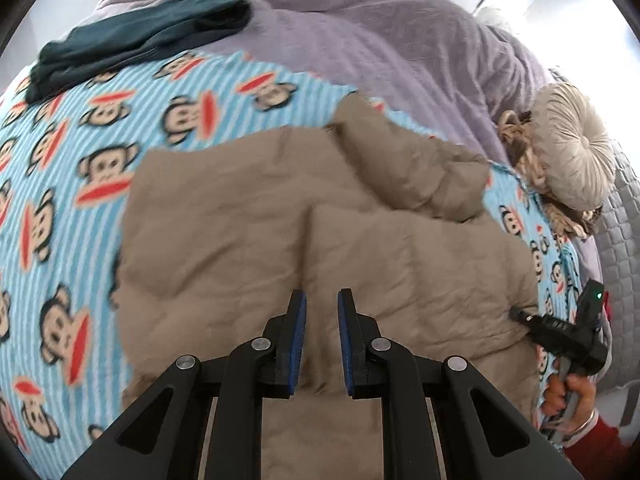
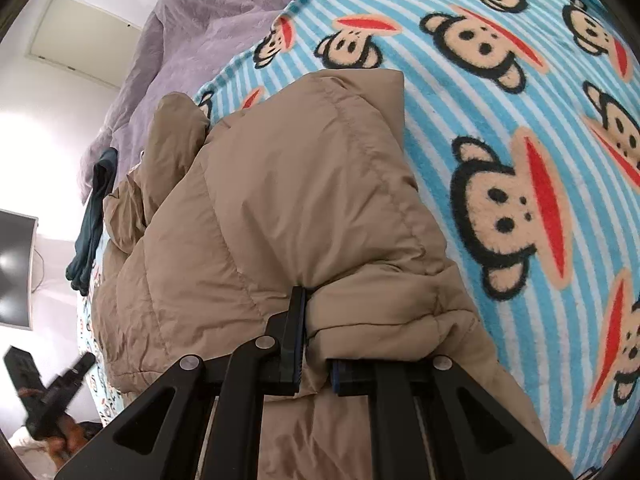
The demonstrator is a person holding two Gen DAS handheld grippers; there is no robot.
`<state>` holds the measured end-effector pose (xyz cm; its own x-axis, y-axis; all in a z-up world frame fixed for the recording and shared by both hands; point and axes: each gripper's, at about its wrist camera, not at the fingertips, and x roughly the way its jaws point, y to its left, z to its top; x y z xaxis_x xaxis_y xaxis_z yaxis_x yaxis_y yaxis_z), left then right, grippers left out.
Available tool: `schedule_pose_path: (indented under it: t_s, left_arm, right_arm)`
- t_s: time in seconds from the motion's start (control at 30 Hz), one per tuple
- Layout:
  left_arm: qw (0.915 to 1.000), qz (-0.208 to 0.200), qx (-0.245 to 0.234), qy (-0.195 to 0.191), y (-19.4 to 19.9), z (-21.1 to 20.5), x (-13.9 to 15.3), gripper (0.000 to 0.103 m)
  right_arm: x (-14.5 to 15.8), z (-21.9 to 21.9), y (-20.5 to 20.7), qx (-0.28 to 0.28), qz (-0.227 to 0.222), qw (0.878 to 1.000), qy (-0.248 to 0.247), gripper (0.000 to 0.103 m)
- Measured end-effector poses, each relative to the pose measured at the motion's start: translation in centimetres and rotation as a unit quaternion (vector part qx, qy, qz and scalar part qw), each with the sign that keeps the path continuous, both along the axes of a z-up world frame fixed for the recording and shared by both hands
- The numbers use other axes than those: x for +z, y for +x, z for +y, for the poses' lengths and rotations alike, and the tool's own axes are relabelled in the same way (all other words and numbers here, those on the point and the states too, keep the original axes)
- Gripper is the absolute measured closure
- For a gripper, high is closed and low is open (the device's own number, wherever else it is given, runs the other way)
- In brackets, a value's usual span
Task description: Fold large clothes
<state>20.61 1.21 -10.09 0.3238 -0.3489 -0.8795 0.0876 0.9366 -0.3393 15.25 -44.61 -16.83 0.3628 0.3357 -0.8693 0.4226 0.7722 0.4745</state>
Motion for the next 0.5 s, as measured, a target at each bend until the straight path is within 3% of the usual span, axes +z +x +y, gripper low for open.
schedule_pose_path:
  t_s: [0.17,0.23,0.3,0.33,0.43,0.5]
  left_arm:
    - [0.9972,0.020,-0.007,0.072,2.6,-4.7,-4.5,0.085]
    - [0.9972,0.024,-0.001,0.070,3.1,-4.8,-6.3,0.085]
    - [0.9978,0.023,0.004,0.062,3.1,-4.5,-6.5,0.085]
    - [0.9978,0.022,0.003,0.063,3.1,-4.4,-6.5,0.085]
    - [0.9972,0.020,-0.009,0.072,3.1,-4.5,-6.6,0.085]
    - [0.9968,0.021,-0.012,0.076,3.2,-4.6,-6.5,0.085]
  right_arm:
    - [1.5,1.2,0.2,0.035,0.012,0.999,-0.019,0.082]
    - [3.2,1.6,-0.1,0.067,-0.001,0.998,-0.015,0.058]
    - [6.1,1.3,-0.9,0.091,-0.052,0.994,0.008,0.043]
    - [7.0,0.8,-1.2,0.092,-0.073,0.993,0.019,0.043]
    - [8.3,-2.5,-1.2,0.040,-0.112,0.992,0.033,0.043]
    - [6.7,-5.5,-0.3,-0.026,-0.093,0.995,0.040,0.043]
